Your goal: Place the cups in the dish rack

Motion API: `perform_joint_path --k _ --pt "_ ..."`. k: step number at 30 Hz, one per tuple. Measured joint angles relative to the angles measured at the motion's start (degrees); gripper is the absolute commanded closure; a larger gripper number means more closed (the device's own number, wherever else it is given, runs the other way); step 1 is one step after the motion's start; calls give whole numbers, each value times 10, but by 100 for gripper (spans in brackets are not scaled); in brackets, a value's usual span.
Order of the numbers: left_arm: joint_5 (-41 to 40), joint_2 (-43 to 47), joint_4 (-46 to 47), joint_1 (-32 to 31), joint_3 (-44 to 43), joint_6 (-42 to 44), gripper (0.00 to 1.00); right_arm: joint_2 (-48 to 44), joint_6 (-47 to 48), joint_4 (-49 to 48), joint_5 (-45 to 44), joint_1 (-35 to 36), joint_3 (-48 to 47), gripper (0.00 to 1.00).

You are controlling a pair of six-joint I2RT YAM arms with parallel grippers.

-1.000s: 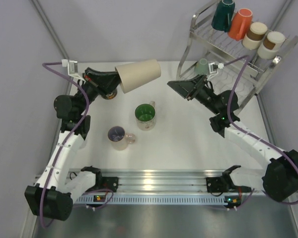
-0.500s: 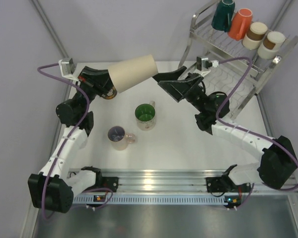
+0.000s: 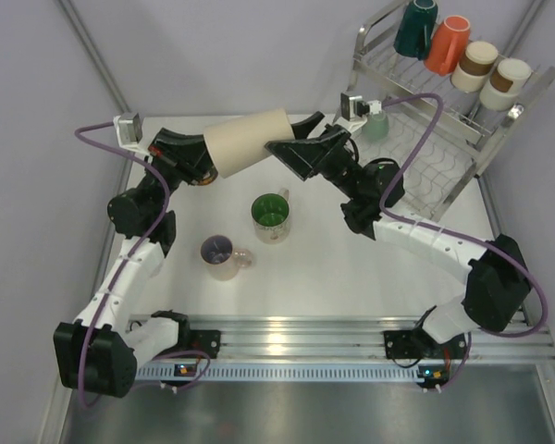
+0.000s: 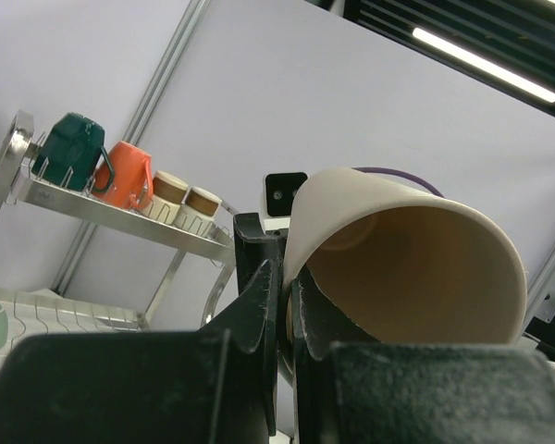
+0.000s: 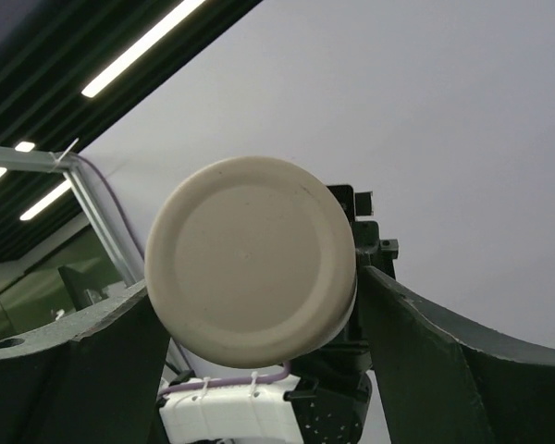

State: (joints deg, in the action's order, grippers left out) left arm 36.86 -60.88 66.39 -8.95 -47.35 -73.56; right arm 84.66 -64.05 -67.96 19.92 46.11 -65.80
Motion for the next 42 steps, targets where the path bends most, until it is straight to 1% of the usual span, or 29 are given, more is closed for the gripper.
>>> perform_joint_path --k 3,4,5,6,8,9,10,12,13,15,16,17,18,20,21,22,24,25,30,32,33,35,42 --pt "4 0 1 0 0 1 100 9 0 -4 -3 7 0 32" --pt "4 0 1 1 0 2 100 11 0 -4 -4 8 -3 40" --pt "3 0 2 2 0 2 100 13 0 -5 -5 8 -5 44" --pt "3 0 4 2 0 2 100 15 0 -7 -6 8 -7 51" --pt "3 0 7 2 0 4 100 17 0 -12 -7 9 -7 60" --pt "4 0 9 2 2 5 100 17 0 -15 -7 9 -7 70" --pt "3 0 12 2 5 5 99 18 1 -15 -7 9 -7 75" --pt "1 2 17 2 13 7 91 20 2 -16 -5 9 -6 82" --pt "0 4 21 3 17 7 86 21 3 -16 -4 10 -6 89" --pt "-1 4 26 4 24 11 71 22 5 -16 -4 10 -4 97" --pt "8 4 25 4 26 12 67 22 5 -21 -4 10 -1 100" --pt "16 5 22 3 31 13 65 22 5 -25 -5 10 4 100" --pt "23 5 17 1 35 14 59 21 5 -29 -8 10 10 100" --pt "34 8 -3 0 39 21 53 19 5 -35 -14 10 25 100" --pt "37 10 -13 0 40 24 49 18 5 -36 -17 9 32 100" --pt "41 14 -24 0 41 30 42 16 5 -36 -20 8 42 100" --pt "44 23 -47 0 44 43 37 14 4 -36 -23 2 56 100" --pt "44 27 -56 0 45 47 32 13 4 -36 -24 0 62 100" --pt "44 49 -112 0 46 79 22 0 -7 -37 -27 -29 97 100" --pt "43 51 -132 0 46 90 20 -8 -12 -37 -27 -43 112 100" --pt "43 51 -144 0 46 95 17 -13 -16 -38 -27 -52 120 100" --pt "42 51 -170 0 46 108 2 -23 -23 -38 -28 -78 141 100" --pt "23 52 -282 0 41 163 2 -70 -30 -36 -26 -181 209 100"
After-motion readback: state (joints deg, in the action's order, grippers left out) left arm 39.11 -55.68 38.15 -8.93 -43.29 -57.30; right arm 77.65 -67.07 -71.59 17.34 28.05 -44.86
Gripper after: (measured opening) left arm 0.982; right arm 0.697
